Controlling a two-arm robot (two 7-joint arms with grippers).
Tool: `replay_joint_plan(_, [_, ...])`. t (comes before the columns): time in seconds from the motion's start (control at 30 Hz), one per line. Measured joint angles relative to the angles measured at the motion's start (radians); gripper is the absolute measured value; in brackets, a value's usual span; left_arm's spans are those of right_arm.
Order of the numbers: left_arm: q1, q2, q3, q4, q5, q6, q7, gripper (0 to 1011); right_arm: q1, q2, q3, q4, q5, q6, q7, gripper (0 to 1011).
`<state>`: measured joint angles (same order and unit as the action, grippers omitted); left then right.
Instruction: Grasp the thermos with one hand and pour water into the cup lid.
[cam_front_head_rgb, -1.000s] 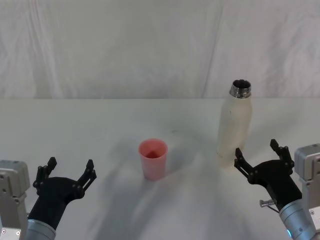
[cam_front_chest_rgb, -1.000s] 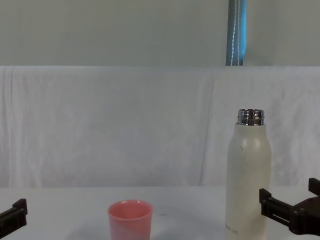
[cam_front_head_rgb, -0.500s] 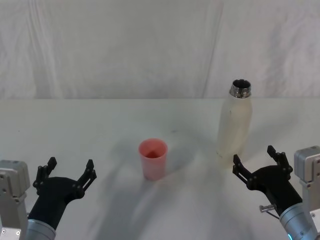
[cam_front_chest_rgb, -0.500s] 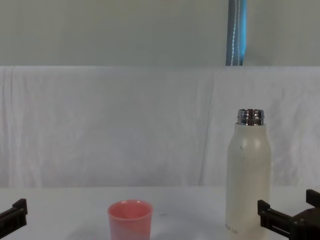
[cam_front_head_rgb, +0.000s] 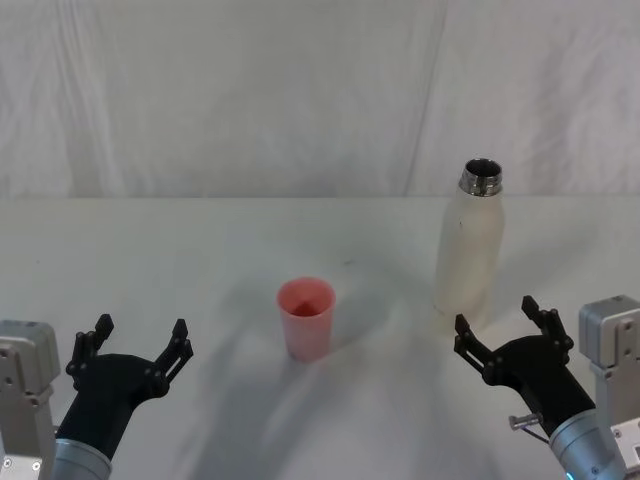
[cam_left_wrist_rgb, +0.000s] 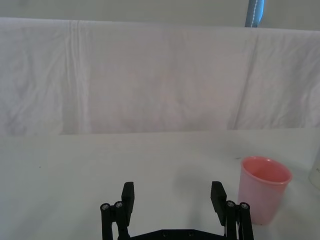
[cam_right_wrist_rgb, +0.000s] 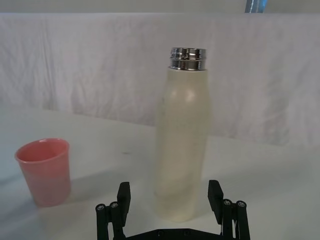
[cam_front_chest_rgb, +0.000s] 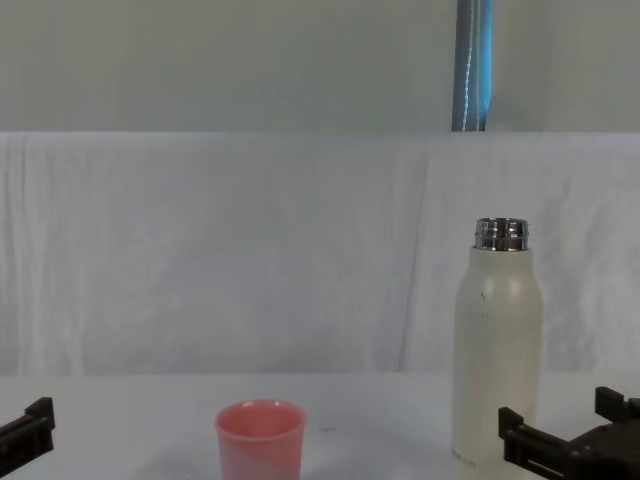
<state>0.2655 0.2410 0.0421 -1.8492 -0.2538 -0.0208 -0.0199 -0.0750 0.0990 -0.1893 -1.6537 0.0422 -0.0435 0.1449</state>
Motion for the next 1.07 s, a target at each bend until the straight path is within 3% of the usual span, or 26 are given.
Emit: replay_joint_plan(1.07, [0.0, 0.0, 0.0, 0.0, 0.0, 0.0, 0.0, 1001, 0.0, 0.003, -0.019, 0.011, 0.001, 0.004, -0.001, 1001])
